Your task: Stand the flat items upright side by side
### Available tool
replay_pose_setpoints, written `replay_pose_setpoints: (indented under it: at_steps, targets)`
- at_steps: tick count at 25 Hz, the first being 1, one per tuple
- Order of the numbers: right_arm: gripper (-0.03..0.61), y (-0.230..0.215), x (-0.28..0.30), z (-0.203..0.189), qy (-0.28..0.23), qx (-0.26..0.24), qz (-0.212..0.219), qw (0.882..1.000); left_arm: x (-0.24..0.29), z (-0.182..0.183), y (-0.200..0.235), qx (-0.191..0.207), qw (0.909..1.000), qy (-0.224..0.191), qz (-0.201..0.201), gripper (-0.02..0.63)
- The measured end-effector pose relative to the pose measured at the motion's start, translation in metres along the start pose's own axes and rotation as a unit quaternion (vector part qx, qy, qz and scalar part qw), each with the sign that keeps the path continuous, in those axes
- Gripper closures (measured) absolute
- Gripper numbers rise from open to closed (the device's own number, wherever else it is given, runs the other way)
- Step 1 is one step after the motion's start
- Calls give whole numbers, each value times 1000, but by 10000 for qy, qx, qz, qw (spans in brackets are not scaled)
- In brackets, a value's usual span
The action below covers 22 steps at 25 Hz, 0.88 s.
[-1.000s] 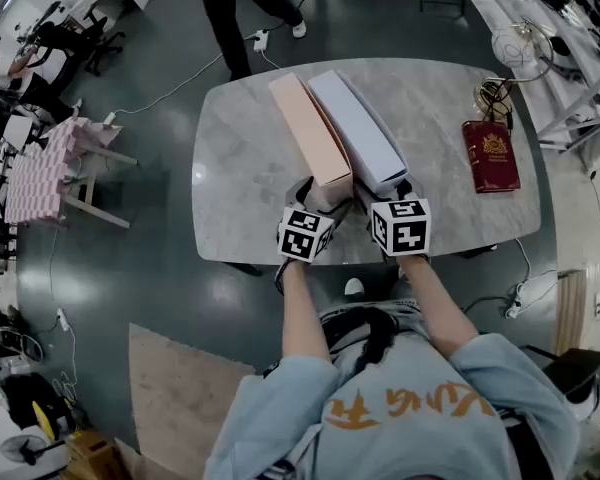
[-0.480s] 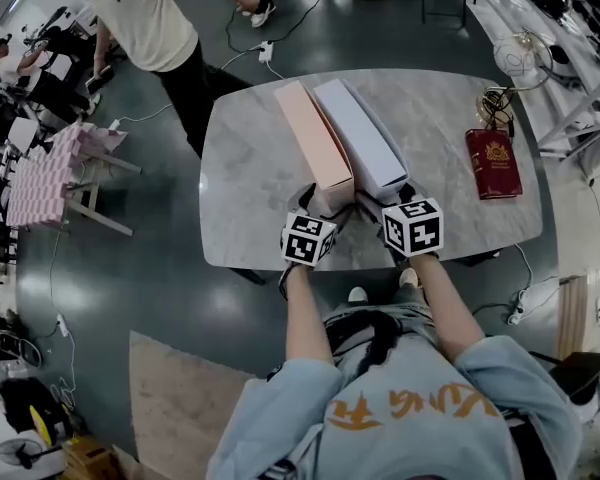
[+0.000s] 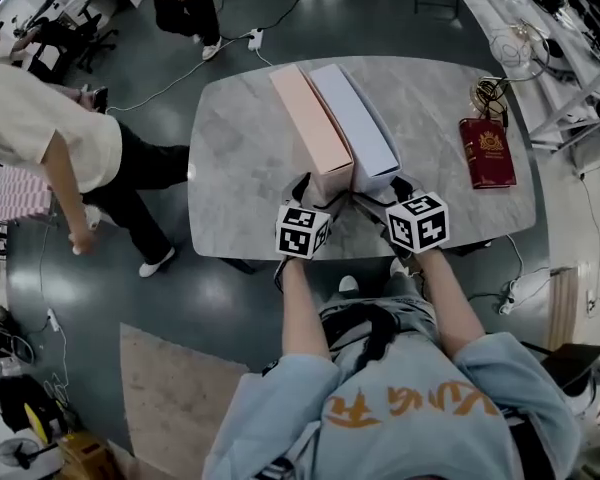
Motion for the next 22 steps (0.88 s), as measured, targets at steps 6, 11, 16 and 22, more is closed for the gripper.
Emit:
replay_pose_setpoints:
  at_steps: [6, 11, 16, 22]
  targets:
    - [278, -6, -3, -32, 475, -93, -171, 9987, -6, -1, 1, -240, 9995, -193, 99, 233]
    - [379, -16, -11, -43, 704, -156, -497, 9962, -14, -4, -2, -412, 9984, -290, 252, 277]
    - [469, -20, -15, -47, 759, -214, -822, 9935, -31, -4, 0, -564, 9963, -397, 515, 348]
    - [508, -20, -7, -48, 730, -149, -773, 9942, -55, -8, -2, -803, 9908, -565, 935, 415]
Point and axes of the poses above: the fingertips, and each gripper's own axes: x forward along the fingers, y to its left, z out of its top, the point moved 1 cm from there along -x, backward along the fingers, and after that the axes turned 11 degrees about -y, right-handed, at the moved point
